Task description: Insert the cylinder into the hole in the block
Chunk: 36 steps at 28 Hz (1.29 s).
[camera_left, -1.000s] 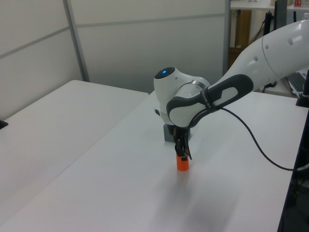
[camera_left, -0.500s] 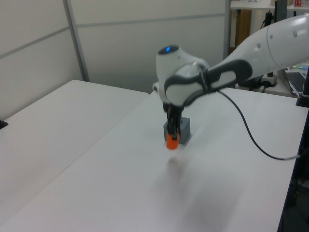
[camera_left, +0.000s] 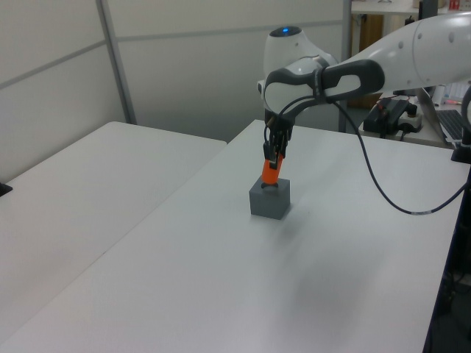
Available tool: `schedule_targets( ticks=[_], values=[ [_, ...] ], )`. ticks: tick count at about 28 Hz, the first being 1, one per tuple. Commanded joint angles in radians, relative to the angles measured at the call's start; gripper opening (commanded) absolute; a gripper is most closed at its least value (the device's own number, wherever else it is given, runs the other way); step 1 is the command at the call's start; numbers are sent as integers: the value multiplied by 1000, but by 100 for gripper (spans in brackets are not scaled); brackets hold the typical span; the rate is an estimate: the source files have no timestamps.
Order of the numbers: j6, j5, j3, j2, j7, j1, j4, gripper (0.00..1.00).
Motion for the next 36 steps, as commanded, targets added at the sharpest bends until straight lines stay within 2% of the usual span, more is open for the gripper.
schedule_targets(
  ticks=[1, 14, 16, 17, 18, 19, 20, 24, 26, 32, 36],
  values=[
    [19, 15, 0, 61, -14, -9, 34, 10],
    [60, 4, 0, 84, -17, -14, 47, 10],
    [60, 2, 0, 85, -17, -14, 47, 15],
    [60, 2, 0, 85, -17, -14, 47, 23],
    [60, 2, 0, 85, -17, -14, 47, 40],
    [60, 2, 0, 84, -15, -14, 47, 65],
    [59, 4, 0, 82, -12, -14, 47, 100],
    [36, 16, -1, 66, -8, -14, 66, 100],
    [-47, 19, -3, 40, -8, -14, 86, 100],
    [-294, 21, -4, 16, -8, -14, 219, 100],
    [-325, 21, -4, 7, -9, -14, 228, 100]
  ],
)
